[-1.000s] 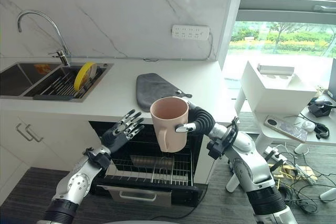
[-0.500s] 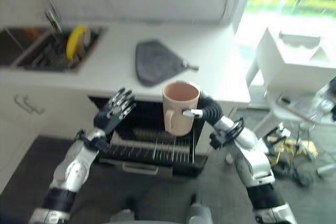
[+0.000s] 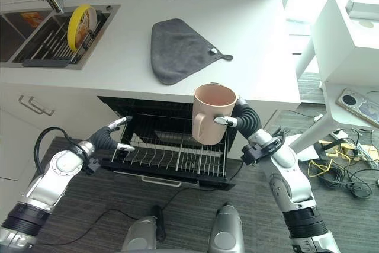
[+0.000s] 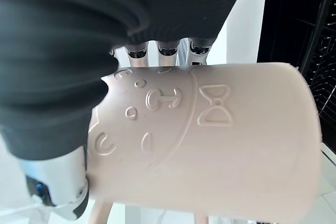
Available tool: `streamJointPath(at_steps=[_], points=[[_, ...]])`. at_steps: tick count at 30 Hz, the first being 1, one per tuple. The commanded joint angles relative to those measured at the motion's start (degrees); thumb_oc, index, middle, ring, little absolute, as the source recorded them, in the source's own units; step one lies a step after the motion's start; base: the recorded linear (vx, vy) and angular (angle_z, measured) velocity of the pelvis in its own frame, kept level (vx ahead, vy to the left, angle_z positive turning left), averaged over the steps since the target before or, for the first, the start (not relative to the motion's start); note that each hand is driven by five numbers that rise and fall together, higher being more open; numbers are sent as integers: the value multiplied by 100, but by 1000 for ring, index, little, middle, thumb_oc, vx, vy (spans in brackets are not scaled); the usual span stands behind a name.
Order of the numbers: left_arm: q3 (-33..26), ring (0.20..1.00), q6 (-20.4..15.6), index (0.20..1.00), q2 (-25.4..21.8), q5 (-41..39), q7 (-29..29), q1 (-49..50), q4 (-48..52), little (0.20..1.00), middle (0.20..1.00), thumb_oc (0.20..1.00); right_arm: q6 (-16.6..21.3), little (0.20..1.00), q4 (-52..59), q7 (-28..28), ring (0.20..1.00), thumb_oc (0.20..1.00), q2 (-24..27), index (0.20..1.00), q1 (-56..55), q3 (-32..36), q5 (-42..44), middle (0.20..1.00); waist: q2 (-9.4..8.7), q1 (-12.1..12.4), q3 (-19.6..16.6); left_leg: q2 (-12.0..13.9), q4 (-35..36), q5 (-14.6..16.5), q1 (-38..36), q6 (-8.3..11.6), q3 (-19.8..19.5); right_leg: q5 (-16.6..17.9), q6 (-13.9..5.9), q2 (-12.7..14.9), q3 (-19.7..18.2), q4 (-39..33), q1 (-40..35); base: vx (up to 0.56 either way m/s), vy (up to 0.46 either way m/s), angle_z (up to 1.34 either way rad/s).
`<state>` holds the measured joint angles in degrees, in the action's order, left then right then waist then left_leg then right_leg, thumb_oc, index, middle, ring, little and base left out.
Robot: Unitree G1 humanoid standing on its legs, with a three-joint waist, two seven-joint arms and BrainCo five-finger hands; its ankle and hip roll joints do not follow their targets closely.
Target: Place the dishes in the dishwasher.
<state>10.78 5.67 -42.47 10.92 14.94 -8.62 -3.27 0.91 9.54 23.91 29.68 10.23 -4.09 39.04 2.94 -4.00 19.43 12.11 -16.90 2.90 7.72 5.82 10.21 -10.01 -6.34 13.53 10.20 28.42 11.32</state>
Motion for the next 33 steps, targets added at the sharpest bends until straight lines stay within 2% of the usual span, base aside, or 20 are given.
streamJointPath(at_steps=[1,5,7,12,15,20,23,28,29,33], points=[[17,1000,34,1000,-303,856,211,-107,100,1000,1000,1000,368,200,453,51,200,200,-143,200,100,70,443,200,-196,-63,-162,111,-1014,774,15,-111,-30,102,-78,-185,-176,-639,-477,103,25,1],[378,1000,-54,1000,-225,1439,345,-205,-157,1000,1000,1000,281,200,438,236,200,200,-249,200,-23,-8,405,200,-190,-140,-204,174,-1030,765,-97,-104,50,101,-104,-178,-224,-630,-580,114,17,-5],[576,1000,-220,1000,-160,1770,322,-182,-416,1000,1000,1000,196,200,443,356,200,200,-276,200,-114,13,415,200,-204,-177,-262,213,-1012,744,-180,-88,106,112,-123,-168,-242,-667,-668,135,4,-13],[977,1000,-338,1000,57,2223,334,-169,-1028,1000,1000,1000,-24,200,457,571,200,200,-377,200,-236,42,391,200,-237,-263,-343,297,-1056,705,-274,-55,191,125,-148,-162,-304,-667,-770,101,3,-9],[1183,1000,-350,1000,228,2414,364,-147,-1404,1000,1000,1000,-162,200,470,704,200,200,-473,200,-311,26,300,200,-243,-324,-382,341,-1046,636,-320,-35,245,145,-165,-168,-344,-682,-810,79,13,-7],[1574,1000,-139,1000,696,2892,846,-103,-2415,1000,1000,1000,-534,200,500,951,200,200,-558,200,-355,86,216,200,-258,-451,-454,438,-1135,514,-331,8,326,166,-180,-158,-412,-681,-864,66,18,-14],[1747,1000,-128,1000,968,3234,666,5,-3085,1000,1000,1000,-691,200,493,1088,200,200,-618,200,-394,100,145,200,-258,-507,-493,450,-1105,459,-367,18,360,180,-184,-159,-438,-720,-902,66,32,-5],[1917,1000,-186,1000,1216,3352,317,85,-4011,1000,1000,1000,-820,200,506,1249,200,200,-680,200,-448,97,57,200,-262,-570,-522,476,-1142,378,-340,36,381,190,-177,-153,-471,-689,-869,26,25,-10],[2019,1000,-231,1000,1335,3397,229,137,-4440,1000,1000,1000,-893,200,502,1310,200,200,-711,200,-450,91,-15,200,-264,-601,-517,488,-1178,353,-308,41,384,195,-183,-135,-497,-658,-842,14,34,-4],[2300,1000,-249,1000,1440,3721,621,281,-4763,1000,1000,1000,-1015,200,452,1321,200,200,-732,200,-445,75,-171,200,-255,-614,-516,486,-1251,331,-231,47,350,200,-184,-108,-520,-596,-780,15,32,-5]])
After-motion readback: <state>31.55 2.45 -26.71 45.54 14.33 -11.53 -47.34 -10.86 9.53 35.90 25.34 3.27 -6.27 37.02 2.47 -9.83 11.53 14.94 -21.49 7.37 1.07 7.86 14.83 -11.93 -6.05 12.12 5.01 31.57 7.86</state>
